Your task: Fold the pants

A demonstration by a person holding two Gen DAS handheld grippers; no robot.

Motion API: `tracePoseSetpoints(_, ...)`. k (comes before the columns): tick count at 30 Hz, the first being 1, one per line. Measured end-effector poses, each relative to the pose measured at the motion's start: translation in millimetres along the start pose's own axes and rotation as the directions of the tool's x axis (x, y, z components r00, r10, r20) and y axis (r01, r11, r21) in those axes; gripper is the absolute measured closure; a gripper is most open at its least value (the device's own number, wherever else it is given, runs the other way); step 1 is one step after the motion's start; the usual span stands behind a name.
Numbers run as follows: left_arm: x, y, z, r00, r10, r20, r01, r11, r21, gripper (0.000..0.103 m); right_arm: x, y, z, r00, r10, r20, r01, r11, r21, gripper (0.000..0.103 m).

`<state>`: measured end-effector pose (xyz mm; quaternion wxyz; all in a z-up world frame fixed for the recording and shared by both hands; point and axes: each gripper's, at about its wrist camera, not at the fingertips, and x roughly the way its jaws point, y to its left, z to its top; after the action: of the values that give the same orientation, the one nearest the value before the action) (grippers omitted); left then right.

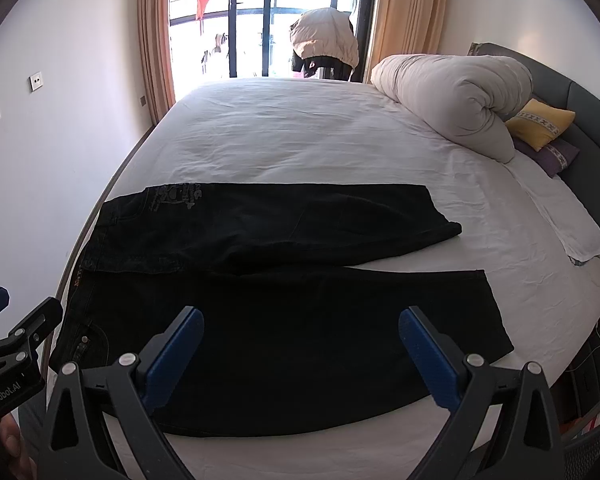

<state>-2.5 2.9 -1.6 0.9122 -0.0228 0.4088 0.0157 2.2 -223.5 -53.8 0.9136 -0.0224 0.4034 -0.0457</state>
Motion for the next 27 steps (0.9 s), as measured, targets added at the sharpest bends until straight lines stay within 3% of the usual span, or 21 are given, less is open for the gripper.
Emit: tracePoseSetpoints(27,-2.5,-0.8,1.7,1.0,0.001,-0.003,-0.001,1.0,0.001,0.0,1.2,0.0,-2.9,1.0,0.001,-0.004,-0.001,1.0,0.001,0.002)
